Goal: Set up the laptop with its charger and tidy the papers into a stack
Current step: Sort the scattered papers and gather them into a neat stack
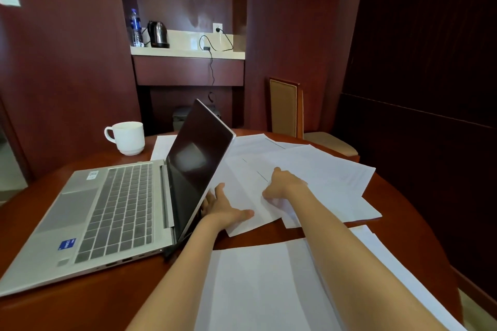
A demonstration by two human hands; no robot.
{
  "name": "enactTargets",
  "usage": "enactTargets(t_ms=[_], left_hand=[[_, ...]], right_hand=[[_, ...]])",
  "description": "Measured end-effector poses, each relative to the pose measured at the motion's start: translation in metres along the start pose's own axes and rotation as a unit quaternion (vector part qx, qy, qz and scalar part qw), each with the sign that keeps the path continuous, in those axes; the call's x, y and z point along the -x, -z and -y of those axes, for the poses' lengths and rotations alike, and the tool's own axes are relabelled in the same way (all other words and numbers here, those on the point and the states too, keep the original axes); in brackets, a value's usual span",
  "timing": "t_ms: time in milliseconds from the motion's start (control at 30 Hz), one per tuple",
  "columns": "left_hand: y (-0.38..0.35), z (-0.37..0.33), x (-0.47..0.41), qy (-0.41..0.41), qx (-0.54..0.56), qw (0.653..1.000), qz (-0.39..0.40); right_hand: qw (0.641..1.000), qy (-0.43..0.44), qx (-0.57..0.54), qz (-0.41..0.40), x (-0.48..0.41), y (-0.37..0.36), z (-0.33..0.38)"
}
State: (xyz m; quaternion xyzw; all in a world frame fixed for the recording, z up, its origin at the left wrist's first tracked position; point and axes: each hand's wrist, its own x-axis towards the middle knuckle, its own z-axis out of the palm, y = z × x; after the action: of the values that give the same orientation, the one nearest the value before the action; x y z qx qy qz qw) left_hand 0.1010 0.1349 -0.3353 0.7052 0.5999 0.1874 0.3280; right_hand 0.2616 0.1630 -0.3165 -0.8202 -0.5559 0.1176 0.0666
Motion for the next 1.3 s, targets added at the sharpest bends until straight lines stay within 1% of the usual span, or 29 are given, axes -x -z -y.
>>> enactTargets(t_ms=[100, 200, 300, 367, 433, 467, 533, 600, 667, 733, 833, 900, 967, 1033, 1067, 1100, 1133, 1167, 1200, 1233, 1267, 1300], left_hand=[[-0.001, 0.000, -0.002, -0.013, 0.012, 1.000, -0.013], [-0.002, 0.001, -0.004, -0.028, 0.018, 0.999, -0.025], [-0.004, 0.001, -0.004, -0.042, 0.032, 0.998, -0.034], [-0.005, 0.002, -0.004, -0.055, 0.060, 0.996, -0.039], [-0.005, 0.005, -0.005, -0.074, 0.096, 0.992, -0.036], [-0.005, 0.006, -0.004, -0.084, 0.114, 0.989, -0.036], [-0.004, 0.004, -0.002, -0.096, 0.158, 0.981, -0.056], [-0.003, 0.001, 0.002, -0.098, 0.207, 0.969, -0.096], [-0.002, -0.001, 0.003, -0.077, 0.243, 0.959, -0.126], [-0.001, 0.002, -0.001, -0.029, 0.276, 0.951, -0.135], [0.002, 0.002, -0.003, 0.036, 0.325, 0.935, -0.139], [0.002, -0.001, -0.002, 0.043, 0.375, 0.914, -0.151], [0.002, -0.004, 0.001, 0.032, 0.395, 0.905, -0.156], [0.000, -0.005, 0.003, 0.021, 0.389, 0.907, -0.159], [0.000, -0.004, 0.004, 0.022, 0.368, 0.916, -0.156], [0.000, -0.004, 0.005, 0.028, 0.351, 0.923, -0.155], [0.000, -0.003, 0.005, 0.037, 0.341, 0.927, -0.151], [0.000, -0.004, 0.007, 0.043, 0.342, 0.927, -0.149], [0.000, -0.004, 0.006, 0.047, 0.346, 0.926, -0.144], [0.000, -0.005, 0.007, 0.048, 0.356, 0.923, -0.141], [0.001, -0.006, 0.007, 0.055, 0.362, 0.920, -0.137], [0.001, -0.006, 0.006, 0.058, 0.374, 0.915, -0.140]], right_hand=[[1.000, 0.000, -0.021, -0.016, -0.008, -0.001, -0.006], [0.998, 0.034, 0.041, -0.039, -0.013, 0.005, -0.010], [0.991, 0.058, 0.115, -0.037, -0.015, 0.013, -0.016], [0.984, 0.068, 0.161, -0.038, -0.014, 0.015, -0.019], [0.982, 0.073, 0.162, -0.061, -0.013, 0.013, -0.024], [0.985, 0.074, 0.137, -0.078, -0.012, 0.012, -0.027], [0.986, 0.081, 0.038, -0.139, -0.009, 0.014, -0.037], [0.969, 0.109, -0.088, -0.204, -0.003, 0.018, -0.047], [0.946, 0.154, -0.191, -0.212, 0.006, 0.023, -0.054], [0.934, 0.184, -0.239, -0.190, 0.016, 0.026, -0.061], [0.943, 0.195, -0.244, -0.119, 0.026, 0.025, -0.073], [0.953, 0.164, -0.248, -0.054, 0.033, 0.024, -0.076], [0.961, 0.128, -0.246, 0.006, 0.041, 0.021, -0.074], [0.968, 0.111, -0.215, 0.065, 0.048, 0.022, -0.067], [0.967, 0.105, -0.210, 0.095, 0.052, 0.026, -0.064], [0.963, 0.098, -0.222, 0.115, 0.056, 0.030, -0.060], [0.959, 0.086, -0.245, 0.116, 0.056, 0.033, -0.059], [0.954, 0.072, -0.277, 0.092, 0.054, 0.035, -0.059], [0.952, 0.056, -0.297, 0.042, 0.050, 0.037, -0.062], [0.956, 0.032, -0.291, -0.024, 0.044, 0.037, -0.069], [0.964, -0.007, -0.252, -0.085, 0.038, 0.036, -0.077], [0.971, -0.057, -0.196, -0.121, 0.034, 0.034, -0.087]])
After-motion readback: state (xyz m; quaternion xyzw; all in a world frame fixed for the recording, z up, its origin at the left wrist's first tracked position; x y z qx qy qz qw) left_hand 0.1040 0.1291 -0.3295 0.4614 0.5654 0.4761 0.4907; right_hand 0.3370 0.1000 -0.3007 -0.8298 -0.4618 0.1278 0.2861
